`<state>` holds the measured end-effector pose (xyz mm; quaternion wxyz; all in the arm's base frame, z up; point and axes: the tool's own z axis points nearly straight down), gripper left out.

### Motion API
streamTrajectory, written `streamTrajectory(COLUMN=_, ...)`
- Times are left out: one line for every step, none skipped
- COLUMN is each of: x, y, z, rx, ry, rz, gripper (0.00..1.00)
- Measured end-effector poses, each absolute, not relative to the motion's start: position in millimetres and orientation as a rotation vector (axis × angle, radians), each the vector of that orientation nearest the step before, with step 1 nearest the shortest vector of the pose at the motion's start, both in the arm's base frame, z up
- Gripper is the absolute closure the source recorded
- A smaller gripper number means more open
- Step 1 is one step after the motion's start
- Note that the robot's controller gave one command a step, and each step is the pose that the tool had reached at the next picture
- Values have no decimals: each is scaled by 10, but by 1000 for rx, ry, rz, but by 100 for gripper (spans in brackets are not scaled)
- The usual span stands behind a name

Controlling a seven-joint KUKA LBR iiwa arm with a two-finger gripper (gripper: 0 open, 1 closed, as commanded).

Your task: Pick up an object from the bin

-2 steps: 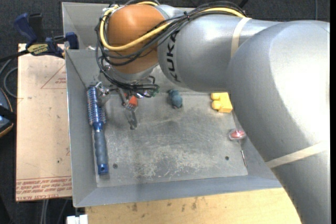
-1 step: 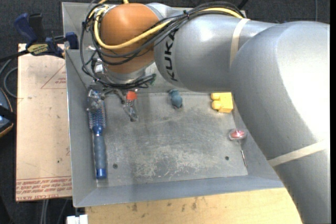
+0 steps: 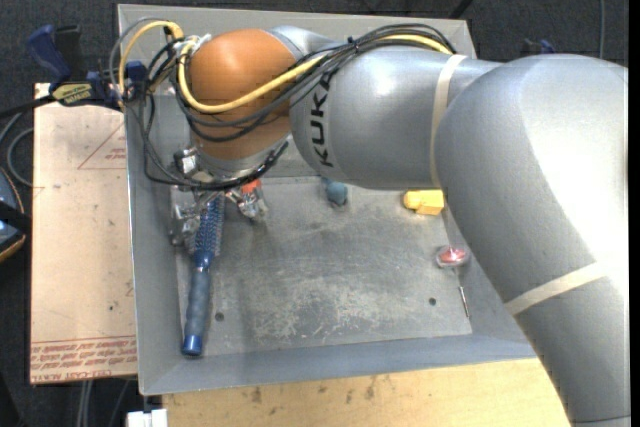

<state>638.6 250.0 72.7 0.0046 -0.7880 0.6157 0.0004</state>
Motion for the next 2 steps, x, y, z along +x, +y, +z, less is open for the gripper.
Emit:
streamTrajectory(x=6185, y=2535, z=738, rx=-2772, ry=1456, rz=-5, gripper=0)
streamTrajectory(x=6173, y=2545, z=732, rx=-2773, ry=1456, rz=2, gripper=100)
